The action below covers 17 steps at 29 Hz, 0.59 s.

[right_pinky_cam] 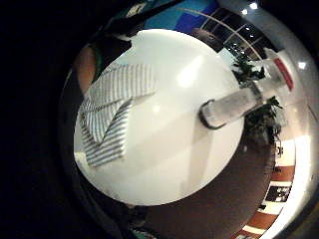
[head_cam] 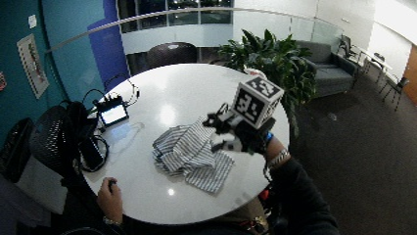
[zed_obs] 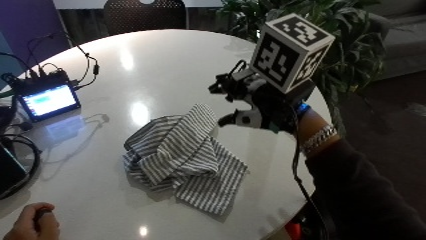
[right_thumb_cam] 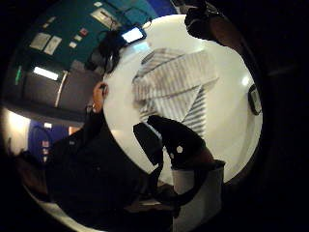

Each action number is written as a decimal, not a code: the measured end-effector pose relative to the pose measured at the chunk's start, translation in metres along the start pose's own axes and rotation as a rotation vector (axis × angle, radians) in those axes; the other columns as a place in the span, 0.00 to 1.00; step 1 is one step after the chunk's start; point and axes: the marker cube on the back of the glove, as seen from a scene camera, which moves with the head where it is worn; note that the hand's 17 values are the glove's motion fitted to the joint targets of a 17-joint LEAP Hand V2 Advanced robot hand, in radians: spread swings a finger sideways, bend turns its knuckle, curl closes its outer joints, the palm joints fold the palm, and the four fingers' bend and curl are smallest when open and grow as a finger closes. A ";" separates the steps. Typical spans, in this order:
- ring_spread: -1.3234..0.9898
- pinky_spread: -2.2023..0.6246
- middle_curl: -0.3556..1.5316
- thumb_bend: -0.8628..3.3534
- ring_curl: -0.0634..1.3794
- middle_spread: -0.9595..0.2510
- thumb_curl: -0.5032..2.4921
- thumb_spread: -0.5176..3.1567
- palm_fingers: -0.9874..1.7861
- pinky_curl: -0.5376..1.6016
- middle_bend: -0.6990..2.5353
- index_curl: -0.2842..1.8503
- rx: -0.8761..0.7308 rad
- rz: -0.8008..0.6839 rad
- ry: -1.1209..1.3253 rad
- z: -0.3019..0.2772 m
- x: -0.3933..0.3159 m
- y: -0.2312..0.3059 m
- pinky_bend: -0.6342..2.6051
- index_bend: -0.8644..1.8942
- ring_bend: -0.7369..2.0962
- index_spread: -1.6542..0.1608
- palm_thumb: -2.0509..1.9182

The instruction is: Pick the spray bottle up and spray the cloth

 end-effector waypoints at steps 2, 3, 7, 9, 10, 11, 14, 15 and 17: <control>0.51 0.85 0.33 0.20 0.22 0.68 0.24 0.41 0.58 0.36 0.27 0.28 0.047 0.063 0.039 -0.010 0.022 -0.014 0.25 0.39 0.36 0.68 0.61; 0.51 0.85 0.33 0.20 0.22 0.68 0.24 0.41 0.58 0.36 0.27 0.29 0.074 0.100 0.054 -0.014 0.033 -0.020 0.25 0.39 0.36 0.68 0.62; 0.51 0.85 0.33 0.21 0.22 0.69 0.24 0.42 0.57 0.37 0.27 0.29 0.193 0.260 0.088 -0.035 0.082 -0.037 0.25 0.40 0.34 0.68 0.63; 0.51 0.85 0.34 0.21 0.22 0.69 0.25 0.43 0.57 0.37 0.27 0.30 0.234 0.329 0.086 -0.045 0.101 -0.042 0.25 0.40 0.34 0.68 0.64; 0.52 0.85 0.34 0.21 0.22 0.70 0.25 0.43 0.57 0.37 0.27 0.30 0.250 0.361 0.080 -0.049 0.110 -0.044 0.25 0.40 0.33 0.68 0.64; 0.52 0.85 0.34 0.21 0.22 0.70 0.25 0.43 0.57 0.37 0.27 0.30 0.263 0.393 0.071 -0.052 0.118 -0.045 0.25 0.40 0.33 0.68 0.64; 0.52 0.85 0.34 0.21 0.22 0.70 0.25 0.43 0.57 0.37 0.27 0.30 0.292 0.483 0.035 -0.052 0.144 -0.047 0.25 0.39 0.33 0.68 0.65; 0.52 0.85 0.34 0.20 0.22 0.70 0.25 0.43 0.57 0.37 0.27 0.30 0.300 0.511 0.026 -0.050 0.152 -0.046 0.25 0.39 0.33 0.69 0.65; 0.52 0.85 0.34 0.20 0.23 0.71 0.25 0.43 0.57 0.37 0.27 0.30 0.322 0.555 0.014 -0.045 0.164 -0.043 0.25 0.39 0.33 0.69 0.66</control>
